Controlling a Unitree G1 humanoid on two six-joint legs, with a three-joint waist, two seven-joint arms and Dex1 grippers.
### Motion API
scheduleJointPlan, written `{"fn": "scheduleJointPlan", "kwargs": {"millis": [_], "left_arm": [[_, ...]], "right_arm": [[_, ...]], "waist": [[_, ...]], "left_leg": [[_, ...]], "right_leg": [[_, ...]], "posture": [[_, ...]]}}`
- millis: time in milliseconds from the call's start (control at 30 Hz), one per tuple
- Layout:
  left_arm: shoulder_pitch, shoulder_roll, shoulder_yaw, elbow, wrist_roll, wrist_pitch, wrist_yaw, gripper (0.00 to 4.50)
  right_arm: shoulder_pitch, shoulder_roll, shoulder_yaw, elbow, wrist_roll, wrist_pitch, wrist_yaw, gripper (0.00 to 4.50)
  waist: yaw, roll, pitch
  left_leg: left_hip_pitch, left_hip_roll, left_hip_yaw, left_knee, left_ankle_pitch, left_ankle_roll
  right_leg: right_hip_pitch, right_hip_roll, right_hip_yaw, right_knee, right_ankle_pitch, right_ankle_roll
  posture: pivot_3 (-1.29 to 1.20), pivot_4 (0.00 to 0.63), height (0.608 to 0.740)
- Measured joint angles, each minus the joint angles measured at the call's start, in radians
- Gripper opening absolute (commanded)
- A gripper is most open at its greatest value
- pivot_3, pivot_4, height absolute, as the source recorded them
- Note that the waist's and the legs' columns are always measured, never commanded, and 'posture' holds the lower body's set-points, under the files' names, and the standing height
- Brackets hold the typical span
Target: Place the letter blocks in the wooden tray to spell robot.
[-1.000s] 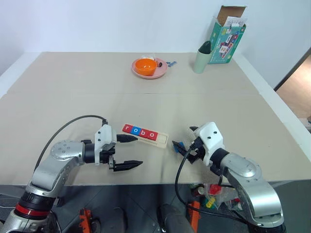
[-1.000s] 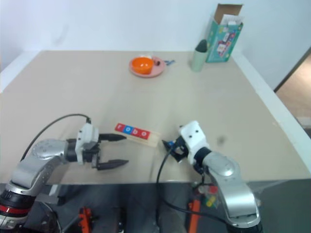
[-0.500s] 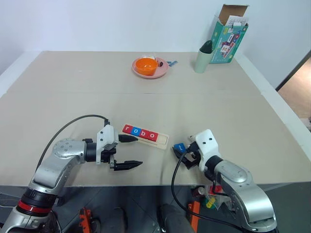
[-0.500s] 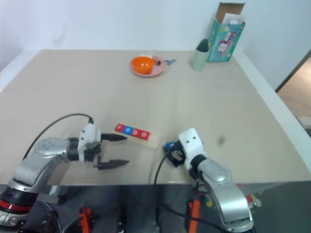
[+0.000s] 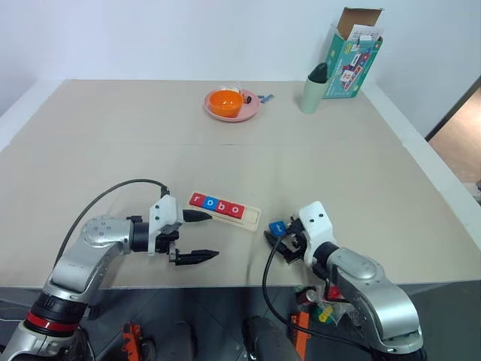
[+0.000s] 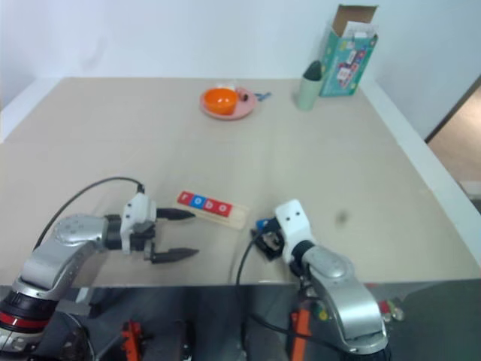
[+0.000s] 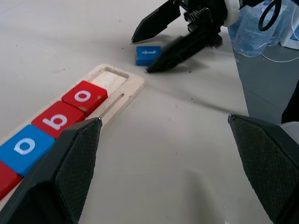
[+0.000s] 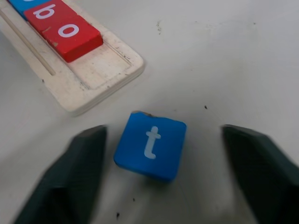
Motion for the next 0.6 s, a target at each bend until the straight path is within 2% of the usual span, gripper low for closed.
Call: {"fn": "scheduleJointPlan", "kwargs": {"millis": [67,167,333,600], "left_arm": [[0.005,0.003,0.000,-0.001,0.000,0.000,0.001,4.50],[0.009,0.007,0.003,-0.002,0.000,0.000,0.003,4.50],[0.011,0.013,0.006,-0.003,0.000,0.000,0.007,4.50],[0.012,0.013,0.006,-0.003,0.010,-0.012,0.016,4.50]], "right_arm": [[-0.001,0.004,0.005,0.000,0.006,0.001,-0.007,2.19],[-0.001,0.004,0.005,-0.001,0.012,0.005,-0.010,1.22],[-0.016,0.000,0.006,0.003,0.015,0.008,-0.018,1.20],[-0.197,0.015,0.038,0.148,-0.012,-0.003,-0.072,1.20]], "waist": [[0.000,0.000,0.000],[0.000,0.000,0.000],[0.000,0.000,0.000],[-0.012,0.000,0.000]], "left_leg": [[0.000,0.000,0.000,0.000,0.000,0.000],[0.000,0.000,0.000,0.000,0.000,0.000],[0.000,0.000,0.000,0.000,0.000,0.000],[0.000,0.000,0.000,0.000,0.000,0.000]], "right_leg": [[0.000,0.000,0.000,0.000,0.000,0.000],[0.000,0.000,0.000,0.000,0.000,0.000],[0.000,0.000,0.001,0.000,0.000,0.000],[0.000,0.000,0.000,0.000,0.001,0.000]], "posture": [[0.00,0.150,0.740],[0.00,0.150,0.740],[0.00,0.150,0.740],[0.00,0.150,0.740]]}}
